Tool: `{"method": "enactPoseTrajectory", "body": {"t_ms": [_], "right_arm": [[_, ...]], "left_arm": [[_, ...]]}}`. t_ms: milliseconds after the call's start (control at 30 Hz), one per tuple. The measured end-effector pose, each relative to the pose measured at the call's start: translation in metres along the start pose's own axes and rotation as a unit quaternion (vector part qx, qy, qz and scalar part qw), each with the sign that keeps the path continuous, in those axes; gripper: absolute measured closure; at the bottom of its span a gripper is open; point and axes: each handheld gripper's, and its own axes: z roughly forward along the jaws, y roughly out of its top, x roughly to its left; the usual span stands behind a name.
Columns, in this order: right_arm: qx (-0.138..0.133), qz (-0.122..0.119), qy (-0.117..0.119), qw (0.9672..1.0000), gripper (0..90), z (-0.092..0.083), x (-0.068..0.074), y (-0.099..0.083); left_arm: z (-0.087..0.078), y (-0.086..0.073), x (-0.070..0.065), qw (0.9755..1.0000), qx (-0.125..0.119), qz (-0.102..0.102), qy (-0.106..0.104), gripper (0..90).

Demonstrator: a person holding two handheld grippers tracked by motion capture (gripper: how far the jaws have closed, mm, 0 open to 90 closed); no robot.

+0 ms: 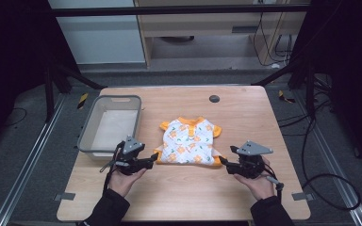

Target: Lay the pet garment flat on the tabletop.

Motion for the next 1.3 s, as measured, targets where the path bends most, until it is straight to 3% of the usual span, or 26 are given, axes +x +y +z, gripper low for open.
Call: {"method": "enactPoseTrajectory", "body": {"t_ms": [133, 300, 500, 700, 867, 1100, 1300], "right_arm": [[0.014, 0.002, 0.011, 0.9998, 40.8, 0.008, 0.002, -0.011], [0.026, 0.001, 0.017, 0.9995, 42.7, 0.018, 0.004, -0.017], [0.050, -0.008, 0.025, 0.9984, 45.5, 0.035, 0.010, -0.021], [0.068, -0.027, 0.028, 0.9969, 49.3, 0.048, 0.020, -0.021], [0.078, -0.034, 0.023, 0.9961, 59.2, 0.053, 0.020, -0.019], [0.100, -0.015, 0.040, 0.9941, 75.0, 0.056, 0.016, -0.022], [0.095, -0.003, 0.047, 0.9944, 81.2, 0.053, 0.015, -0.020]], "left_arm": [[0.009, -0.006, -0.004, 0.9999, 0.010, 0.007, 0.002, 34.0], [0.022, -0.013, -0.007, 0.9989, 0.039, 0.025, 0.007, 34.3], [0.033, -0.016, -0.009, 0.9979, 0.050, 0.039, 0.006, 35.7], [0.043, -0.019, -0.011, 0.9961, 0.071, 0.052, -0.009, 45.9], [0.050, -0.021, -0.012, 0.9951, 0.082, 0.051, -0.023, 57.2], [0.053, -0.021, -0.009, 0.9952, 0.078, 0.050, -0.033, 75.6], [0.050, -0.018, -0.012, 0.9954, 0.072, 0.047, -0.041, 82.5]]}}
